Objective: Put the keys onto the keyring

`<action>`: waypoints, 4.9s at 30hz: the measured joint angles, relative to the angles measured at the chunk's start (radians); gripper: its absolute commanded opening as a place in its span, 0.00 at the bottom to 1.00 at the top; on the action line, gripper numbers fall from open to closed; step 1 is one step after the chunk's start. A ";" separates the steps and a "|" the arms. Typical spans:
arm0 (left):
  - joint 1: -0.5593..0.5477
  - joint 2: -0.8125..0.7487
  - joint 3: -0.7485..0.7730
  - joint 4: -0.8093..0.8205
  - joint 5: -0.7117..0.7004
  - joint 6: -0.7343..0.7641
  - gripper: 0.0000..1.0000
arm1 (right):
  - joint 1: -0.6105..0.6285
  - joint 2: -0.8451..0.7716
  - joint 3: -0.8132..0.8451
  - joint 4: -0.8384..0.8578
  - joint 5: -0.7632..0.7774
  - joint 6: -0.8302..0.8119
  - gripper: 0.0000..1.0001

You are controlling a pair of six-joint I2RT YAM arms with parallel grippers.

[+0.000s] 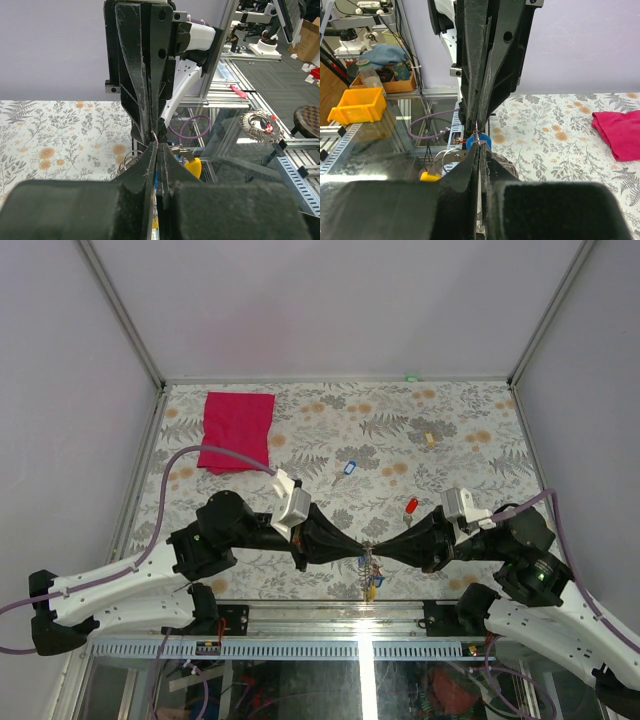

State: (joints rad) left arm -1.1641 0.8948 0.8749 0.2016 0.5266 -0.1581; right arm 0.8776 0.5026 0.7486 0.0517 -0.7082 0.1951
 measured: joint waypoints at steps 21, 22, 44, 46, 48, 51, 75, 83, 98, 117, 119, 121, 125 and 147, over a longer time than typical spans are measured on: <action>0.005 0.010 0.004 0.000 -0.035 0.001 0.05 | 0.006 -0.055 0.000 -0.037 0.154 0.036 0.00; 0.005 0.011 0.006 0.000 -0.039 0.002 0.08 | 0.006 -0.057 -0.001 -0.032 0.163 0.043 0.00; 0.005 -0.048 0.027 -0.010 -0.163 -0.005 0.45 | 0.006 -0.084 -0.028 0.125 0.261 0.047 0.00; 0.005 -0.062 0.027 0.003 -0.177 -0.007 0.46 | 0.006 -0.084 -0.033 0.125 0.255 0.044 0.00; 0.005 -0.064 0.027 0.020 -0.183 -0.010 0.47 | 0.006 -0.083 -0.036 0.125 0.243 0.042 0.00; 0.005 -0.048 0.027 0.037 -0.187 -0.013 0.47 | 0.006 -0.080 -0.036 0.126 0.216 0.039 0.00; 0.005 0.058 0.024 0.054 -0.116 -0.028 0.16 | 0.006 -0.048 -0.036 0.126 0.120 0.037 0.00; 0.005 0.058 0.026 0.055 -0.101 -0.027 0.00 | 0.006 -0.046 -0.036 0.126 0.121 0.041 0.00; 0.005 0.068 0.182 -0.257 -0.143 0.036 0.00 | 0.006 -0.070 0.083 -0.125 0.197 -0.029 0.47; -0.003 0.265 0.623 -0.992 -0.195 0.194 0.00 | 0.005 0.084 0.132 -0.285 0.203 -0.043 0.48; -0.006 0.275 0.645 -1.034 -0.196 0.200 0.00 | 0.005 0.104 0.124 -0.248 0.182 -0.027 0.46; -0.008 0.287 0.664 -1.065 -0.197 0.206 0.00 | 0.005 0.117 0.117 -0.214 0.163 -0.012 0.46; -0.012 0.312 0.689 -1.113 -0.203 0.218 0.00 | 0.005 0.148 0.109 -0.146 0.130 0.013 0.44; -0.015 0.347 0.702 -1.151 -0.229 0.238 0.00 | 0.005 0.241 0.088 -0.090 0.005 0.074 0.00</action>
State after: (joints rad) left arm -1.1793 1.2419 1.5768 -0.9493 0.2977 0.0803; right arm 0.8829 0.7441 0.8368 -0.0383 -0.7029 0.2687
